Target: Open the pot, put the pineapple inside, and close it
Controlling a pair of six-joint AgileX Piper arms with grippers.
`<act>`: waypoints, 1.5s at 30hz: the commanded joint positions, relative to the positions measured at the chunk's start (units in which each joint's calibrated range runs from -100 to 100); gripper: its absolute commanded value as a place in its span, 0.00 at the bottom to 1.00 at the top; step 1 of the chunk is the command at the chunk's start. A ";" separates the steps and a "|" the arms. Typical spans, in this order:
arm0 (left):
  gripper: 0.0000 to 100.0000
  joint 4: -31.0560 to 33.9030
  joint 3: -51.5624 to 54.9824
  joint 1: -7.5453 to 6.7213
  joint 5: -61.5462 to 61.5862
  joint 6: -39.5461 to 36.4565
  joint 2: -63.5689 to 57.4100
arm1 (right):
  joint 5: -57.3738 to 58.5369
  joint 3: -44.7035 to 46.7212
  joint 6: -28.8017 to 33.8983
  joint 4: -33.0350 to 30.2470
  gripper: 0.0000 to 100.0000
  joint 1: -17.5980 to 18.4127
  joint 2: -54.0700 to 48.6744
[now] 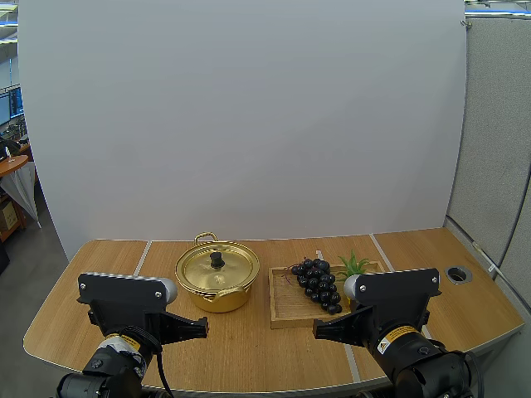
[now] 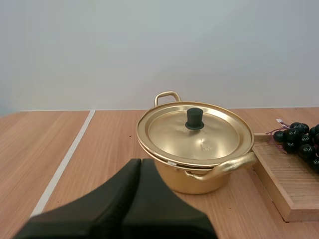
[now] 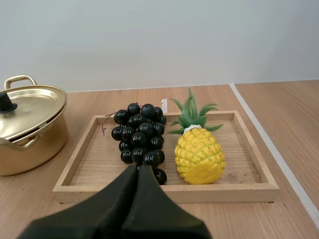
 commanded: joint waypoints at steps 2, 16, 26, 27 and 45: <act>0.00 -0.79 0.00 0.10 -1.33 -0.76 -0.33 | -0.26 0.00 -0.30 0.00 0.00 -0.23 -0.33; 0.00 -0.30 -14.72 0.10 10.09 -0.66 -0.33 | -0.48 -8.55 -0.30 -1.13 0.00 -0.23 -0.33; 0.00 -0.01 -30.32 0.10 18.39 -0.58 -0.33 | 23.81 -29.00 -0.30 -0.89 0.00 -0.23 -0.33; 0.00 0.28 -31.58 0.10 19.20 -0.58 -0.33 | 26.78 -30.90 -0.30 -0.76 0.00 -0.23 -0.33; 0.00 2.19 -38.70 0.10 32.62 -0.31 4.89 | 39.40 -38.16 -0.30 0.00 0.00 -0.23 0.52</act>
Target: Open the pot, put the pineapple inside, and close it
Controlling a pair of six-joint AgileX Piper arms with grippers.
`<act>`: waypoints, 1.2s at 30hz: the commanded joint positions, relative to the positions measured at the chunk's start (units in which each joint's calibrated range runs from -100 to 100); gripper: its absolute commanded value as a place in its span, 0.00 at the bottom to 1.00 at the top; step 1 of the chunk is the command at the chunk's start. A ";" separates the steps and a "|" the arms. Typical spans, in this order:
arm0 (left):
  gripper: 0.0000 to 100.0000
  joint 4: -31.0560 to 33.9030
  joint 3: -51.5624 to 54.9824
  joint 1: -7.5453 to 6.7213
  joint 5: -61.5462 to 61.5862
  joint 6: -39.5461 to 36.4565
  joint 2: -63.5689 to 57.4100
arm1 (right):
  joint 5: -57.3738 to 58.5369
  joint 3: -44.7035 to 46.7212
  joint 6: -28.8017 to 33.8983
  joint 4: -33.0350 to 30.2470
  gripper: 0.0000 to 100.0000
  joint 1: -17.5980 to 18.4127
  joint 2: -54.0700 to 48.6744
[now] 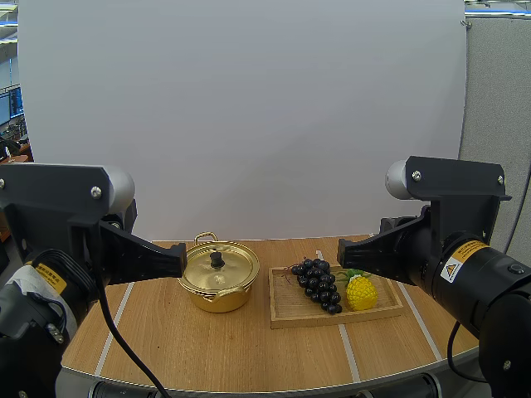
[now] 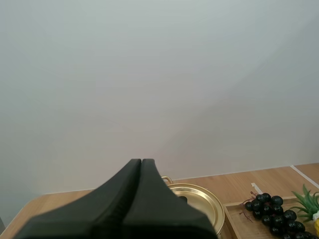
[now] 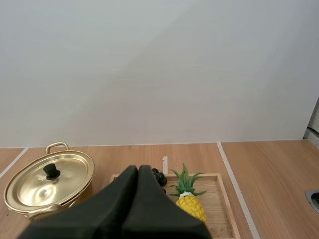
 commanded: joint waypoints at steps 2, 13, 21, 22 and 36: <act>0.00 -0.50 -0.57 0.10 0.18 0.61 9.38 | -0.37 -0.55 -0.30 0.59 0.00 -0.23 2.72; 0.00 -5.76 -0.57 0.10 -5.34 8.48 29.59 | -0.37 -0.55 -0.30 0.59 0.00 -0.23 18.07; 0.07 -5.76 -0.57 0.10 -5.93 8.48 39.16 | -0.37 -0.55 -0.30 0.59 0.00 -0.23 27.37; 0.12 -5.76 -0.57 0.10 -5.93 8.48 39.76 | -0.37 -0.55 -0.30 0.59 0.00 -0.23 27.75; 1.00 -5.25 -0.57 0.10 -5.53 13.00 40.81 | -0.51 -0.55 2.70 0.59 0.66 -0.23 28.01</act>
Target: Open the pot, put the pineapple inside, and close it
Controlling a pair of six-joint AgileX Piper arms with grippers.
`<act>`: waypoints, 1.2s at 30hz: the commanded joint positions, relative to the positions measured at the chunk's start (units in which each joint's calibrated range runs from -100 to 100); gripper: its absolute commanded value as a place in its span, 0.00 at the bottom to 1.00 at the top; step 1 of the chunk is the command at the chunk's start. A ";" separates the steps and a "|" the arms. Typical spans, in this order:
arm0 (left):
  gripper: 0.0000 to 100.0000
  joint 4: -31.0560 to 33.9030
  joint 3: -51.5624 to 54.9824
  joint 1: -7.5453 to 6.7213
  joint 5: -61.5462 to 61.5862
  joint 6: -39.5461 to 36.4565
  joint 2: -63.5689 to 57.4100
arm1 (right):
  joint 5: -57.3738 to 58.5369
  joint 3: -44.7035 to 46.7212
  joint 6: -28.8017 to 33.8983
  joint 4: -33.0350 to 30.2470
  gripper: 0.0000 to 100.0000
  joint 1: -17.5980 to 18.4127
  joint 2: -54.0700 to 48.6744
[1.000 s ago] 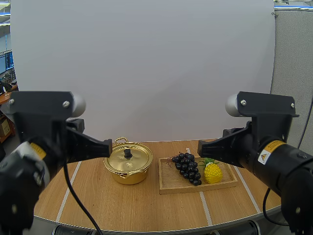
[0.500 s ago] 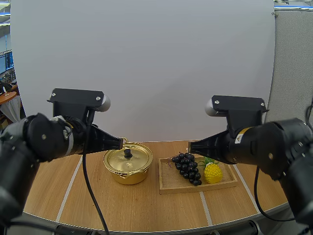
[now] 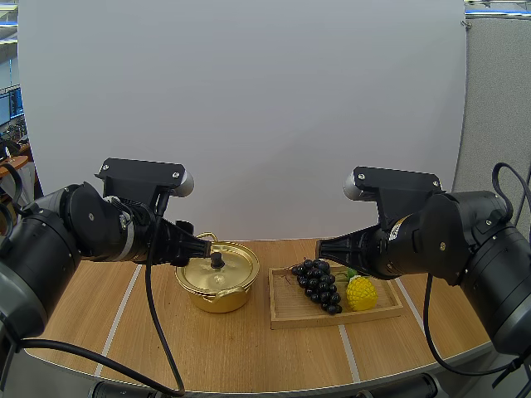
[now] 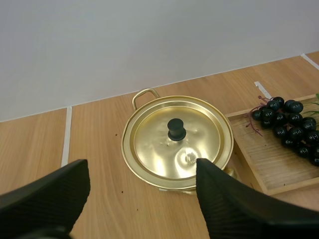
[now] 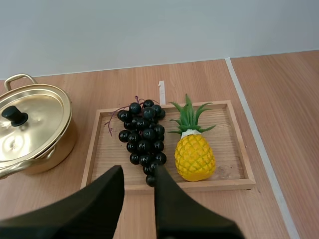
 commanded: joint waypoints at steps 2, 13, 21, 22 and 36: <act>1.00 -0.57 -0.01 0.10 -0.56 3.94 0.16 | -0.51 -0.46 0.21 0.00 0.87 -0.23 -0.04; 1.00 -5.90 -0.56 0.10 1.50 18.27 3.29 | -0.34 -0.46 0.21 0.00 1.00 -0.23 -0.04; 1.00 -9.43 -7.19 -0.09 2.11 25.19 18.69 | -0.34 -0.46 0.21 0.00 1.00 -0.23 -0.04; 1.00 -9.88 -8.40 -0.09 2.11 25.85 21.00 | -0.34 -0.46 0.21 0.00 1.00 -0.23 -0.04; 1.00 -9.78 -22.82 -3.47 5.41 27.71 43.80 | -0.50 -0.46 0.21 0.00 1.00 -0.23 -0.04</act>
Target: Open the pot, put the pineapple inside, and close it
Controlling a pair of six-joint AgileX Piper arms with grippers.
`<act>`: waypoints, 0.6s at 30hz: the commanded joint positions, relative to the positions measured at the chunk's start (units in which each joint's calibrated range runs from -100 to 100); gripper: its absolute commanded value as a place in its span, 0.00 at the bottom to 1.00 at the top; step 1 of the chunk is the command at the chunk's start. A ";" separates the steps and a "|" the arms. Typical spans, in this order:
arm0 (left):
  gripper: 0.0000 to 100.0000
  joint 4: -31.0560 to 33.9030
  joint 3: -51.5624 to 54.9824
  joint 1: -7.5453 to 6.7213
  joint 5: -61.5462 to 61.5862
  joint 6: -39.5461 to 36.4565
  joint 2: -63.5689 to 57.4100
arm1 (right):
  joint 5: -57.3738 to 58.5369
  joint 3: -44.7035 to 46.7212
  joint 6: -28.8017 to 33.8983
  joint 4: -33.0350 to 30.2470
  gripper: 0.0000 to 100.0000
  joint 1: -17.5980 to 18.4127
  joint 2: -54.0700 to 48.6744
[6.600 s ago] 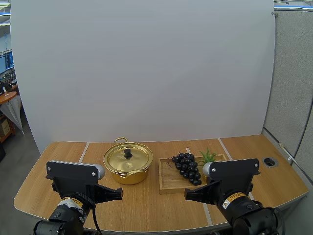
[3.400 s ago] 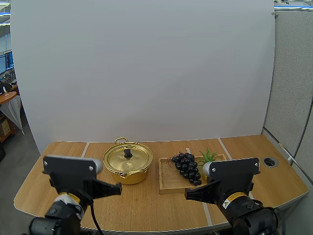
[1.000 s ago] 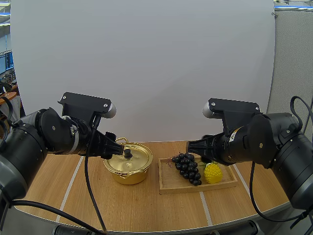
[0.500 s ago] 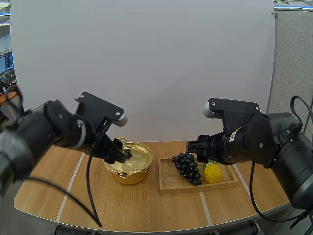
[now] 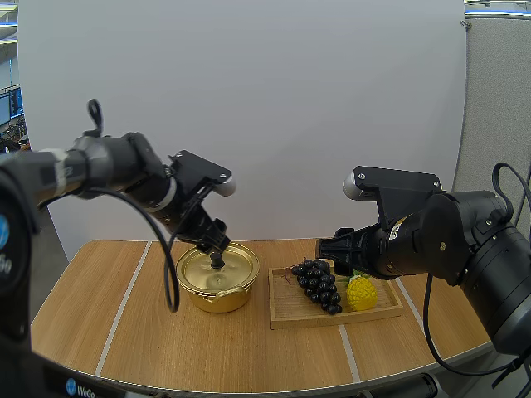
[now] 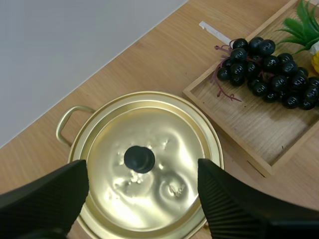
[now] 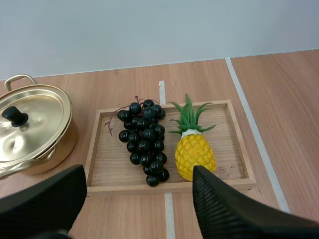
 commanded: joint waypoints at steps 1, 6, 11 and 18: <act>1.00 0.32 -3.46 -0.94 -0.96 -0.13 7.10 | -0.50 -0.46 -0.05 0.00 1.00 -0.23 -0.04; 1.00 0.41 -5.41 -0.94 -0.37 -0.13 12.78 | -0.50 -0.46 -0.05 0.00 1.00 -0.23 -0.04; 1.00 0.41 -6.23 -0.94 -1.20 -0.13 16.40 | -0.50 -0.46 -0.05 0.00 1.00 -0.23 -0.04; 1.00 0.41 -6.99 -0.94 -1.62 -0.13 18.97 | -0.50 -0.46 -0.05 0.00 1.00 -0.23 -0.04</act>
